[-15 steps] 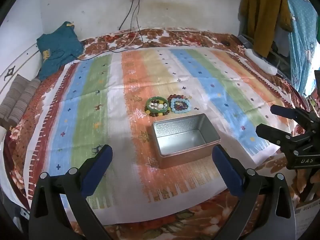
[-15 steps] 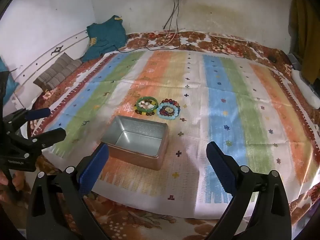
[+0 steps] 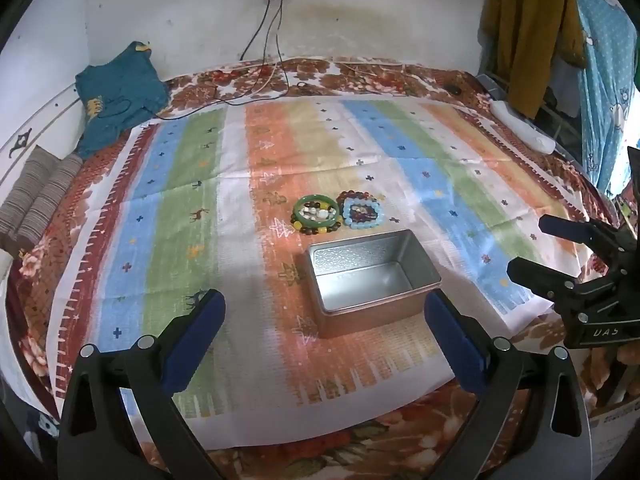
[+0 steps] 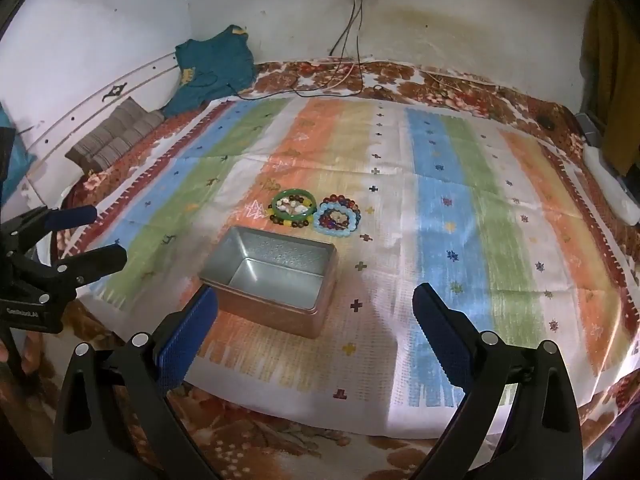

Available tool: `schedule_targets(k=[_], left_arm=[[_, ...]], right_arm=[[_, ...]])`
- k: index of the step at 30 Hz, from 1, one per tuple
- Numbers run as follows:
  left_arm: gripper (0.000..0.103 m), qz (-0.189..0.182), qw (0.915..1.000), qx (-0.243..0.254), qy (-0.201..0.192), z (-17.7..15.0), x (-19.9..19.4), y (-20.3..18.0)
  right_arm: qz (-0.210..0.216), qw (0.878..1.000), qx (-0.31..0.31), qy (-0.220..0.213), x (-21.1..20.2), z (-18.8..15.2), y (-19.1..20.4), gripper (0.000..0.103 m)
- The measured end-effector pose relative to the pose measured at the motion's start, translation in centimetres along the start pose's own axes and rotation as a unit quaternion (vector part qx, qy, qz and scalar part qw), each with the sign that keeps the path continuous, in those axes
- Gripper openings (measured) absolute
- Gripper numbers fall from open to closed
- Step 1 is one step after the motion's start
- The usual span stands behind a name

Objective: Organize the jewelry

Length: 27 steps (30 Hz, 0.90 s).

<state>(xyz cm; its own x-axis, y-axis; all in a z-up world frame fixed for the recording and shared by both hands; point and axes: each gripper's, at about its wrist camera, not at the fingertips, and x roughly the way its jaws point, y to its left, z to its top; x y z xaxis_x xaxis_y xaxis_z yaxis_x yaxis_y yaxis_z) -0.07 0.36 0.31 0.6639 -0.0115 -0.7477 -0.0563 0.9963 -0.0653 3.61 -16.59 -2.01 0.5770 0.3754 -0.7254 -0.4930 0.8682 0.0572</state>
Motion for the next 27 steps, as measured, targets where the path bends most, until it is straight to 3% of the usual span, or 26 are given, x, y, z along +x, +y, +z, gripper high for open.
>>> schedule_targets(k=[27], left_arm=[[0.098, 0.005, 1.0, 0.007, -0.003, -0.2, -0.1, 0.2]], right_arm=[[0.005, 1.0, -0.009, 0.002, 0.5, 0.1, 1.3, 0.099]])
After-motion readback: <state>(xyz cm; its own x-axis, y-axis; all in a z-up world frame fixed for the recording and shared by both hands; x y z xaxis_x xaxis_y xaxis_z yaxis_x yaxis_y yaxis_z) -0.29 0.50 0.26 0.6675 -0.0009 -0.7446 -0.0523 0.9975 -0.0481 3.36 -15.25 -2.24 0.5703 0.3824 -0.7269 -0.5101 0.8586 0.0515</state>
